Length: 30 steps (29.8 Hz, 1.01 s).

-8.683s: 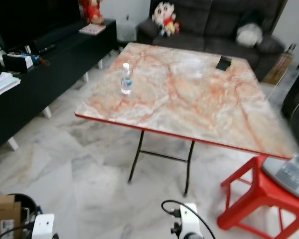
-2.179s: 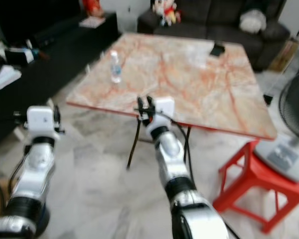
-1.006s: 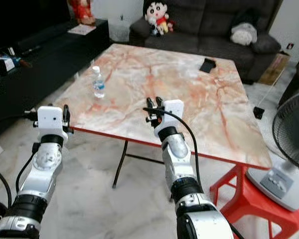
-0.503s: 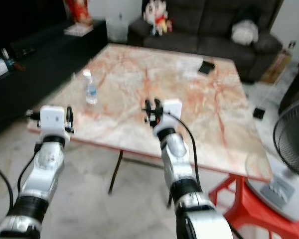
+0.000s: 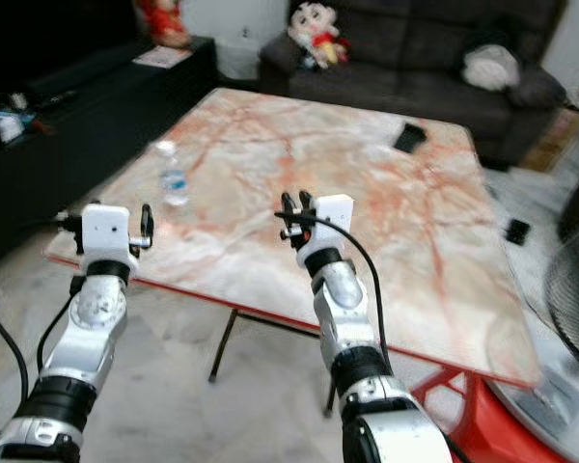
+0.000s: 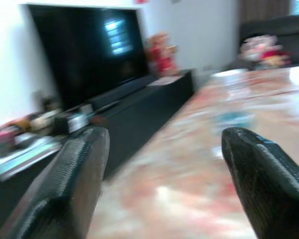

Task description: Picking trash to rubbish bin

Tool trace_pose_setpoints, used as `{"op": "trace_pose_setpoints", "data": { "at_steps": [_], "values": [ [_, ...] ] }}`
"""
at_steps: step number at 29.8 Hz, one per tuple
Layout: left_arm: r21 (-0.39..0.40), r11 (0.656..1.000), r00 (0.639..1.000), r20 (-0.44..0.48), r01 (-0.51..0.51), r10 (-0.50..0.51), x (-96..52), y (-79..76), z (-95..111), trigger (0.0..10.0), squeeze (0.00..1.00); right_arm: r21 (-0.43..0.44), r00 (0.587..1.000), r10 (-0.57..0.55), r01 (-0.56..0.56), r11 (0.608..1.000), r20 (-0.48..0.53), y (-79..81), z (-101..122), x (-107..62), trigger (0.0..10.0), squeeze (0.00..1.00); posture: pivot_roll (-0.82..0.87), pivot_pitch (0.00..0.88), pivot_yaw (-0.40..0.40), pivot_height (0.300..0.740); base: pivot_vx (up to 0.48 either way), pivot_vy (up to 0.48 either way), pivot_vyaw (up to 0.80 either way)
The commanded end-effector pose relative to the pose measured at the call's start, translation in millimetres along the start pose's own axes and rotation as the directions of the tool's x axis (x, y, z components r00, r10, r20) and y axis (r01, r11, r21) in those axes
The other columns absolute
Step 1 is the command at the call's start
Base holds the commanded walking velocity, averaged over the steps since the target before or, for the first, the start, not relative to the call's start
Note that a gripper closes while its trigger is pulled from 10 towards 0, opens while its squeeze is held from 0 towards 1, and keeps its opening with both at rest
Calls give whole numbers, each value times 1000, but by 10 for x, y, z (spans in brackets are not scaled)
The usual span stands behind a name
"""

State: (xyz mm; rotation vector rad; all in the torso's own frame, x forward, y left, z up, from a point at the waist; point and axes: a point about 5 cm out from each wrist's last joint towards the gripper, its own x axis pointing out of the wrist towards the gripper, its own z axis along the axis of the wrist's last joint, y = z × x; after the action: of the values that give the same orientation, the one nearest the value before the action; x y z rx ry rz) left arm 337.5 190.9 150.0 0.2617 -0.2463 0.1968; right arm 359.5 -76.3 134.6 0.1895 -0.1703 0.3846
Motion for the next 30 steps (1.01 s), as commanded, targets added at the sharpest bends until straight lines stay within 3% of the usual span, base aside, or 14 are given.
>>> {"op": "trace_pose_setpoints", "data": {
  "at_steps": [1, 30],
  "values": [
    [11, 1000, 1000, 13, -17, 17, 17, 55, 24, 10000, 0, -10, 999, 35, -34, 999, 22, 73, 67, 57, 10000, 0, 24, 0, -57, 740, 300, 0, 469],
    [-5, 1000, 999, 13, -30, 30, 18, 76, 31, 10000, 0, 18, 1000, 30, -30, 999, -1, 51, 38, 45, 10000, 0, 25, 0, -67, 740, 318, 0, 16]
  ]
}}
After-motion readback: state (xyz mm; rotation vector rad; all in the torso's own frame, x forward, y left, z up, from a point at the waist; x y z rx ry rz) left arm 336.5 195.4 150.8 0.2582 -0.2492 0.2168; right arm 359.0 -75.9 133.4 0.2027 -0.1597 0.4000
